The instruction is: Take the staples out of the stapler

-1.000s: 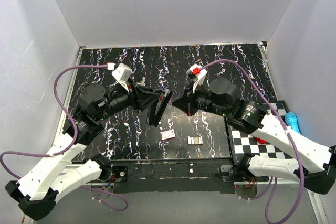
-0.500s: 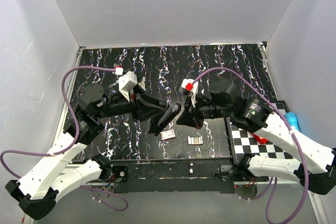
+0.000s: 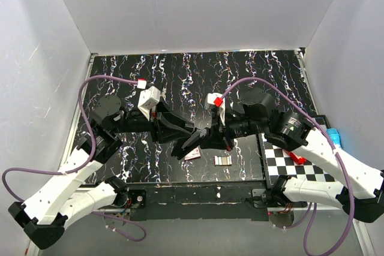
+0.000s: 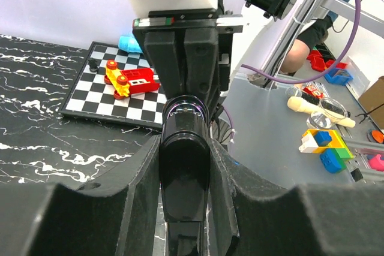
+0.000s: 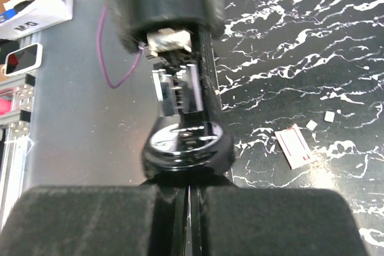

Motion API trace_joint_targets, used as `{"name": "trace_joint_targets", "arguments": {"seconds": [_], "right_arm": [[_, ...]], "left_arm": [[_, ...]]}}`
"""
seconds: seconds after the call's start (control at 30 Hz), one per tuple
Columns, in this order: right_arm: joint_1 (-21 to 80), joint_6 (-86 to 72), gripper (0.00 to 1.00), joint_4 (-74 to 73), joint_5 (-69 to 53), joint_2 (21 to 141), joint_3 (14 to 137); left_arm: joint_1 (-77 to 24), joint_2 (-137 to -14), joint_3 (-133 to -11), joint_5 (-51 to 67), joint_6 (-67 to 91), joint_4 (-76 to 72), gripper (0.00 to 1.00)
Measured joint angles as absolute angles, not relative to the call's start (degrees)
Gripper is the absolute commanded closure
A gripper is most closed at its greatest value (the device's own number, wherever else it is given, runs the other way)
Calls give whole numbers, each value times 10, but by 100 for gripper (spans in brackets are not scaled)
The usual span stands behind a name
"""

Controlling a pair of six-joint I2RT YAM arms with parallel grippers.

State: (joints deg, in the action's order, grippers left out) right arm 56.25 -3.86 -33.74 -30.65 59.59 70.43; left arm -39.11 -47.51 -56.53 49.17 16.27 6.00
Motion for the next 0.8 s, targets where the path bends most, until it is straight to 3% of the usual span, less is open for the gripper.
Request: {"name": "trace_joint_targets", "arguments": {"seconds": [0.4, 0.8], "right_arm": [[559, -43, 99, -329, -376, 633, 753], [551, 3, 99, -470, -475, 738, 872]], "left_arm": [[-386, -508, -559, 535, 168, 8, 100], [-379, -546, -560, 638, 170, -20, 100]]}}
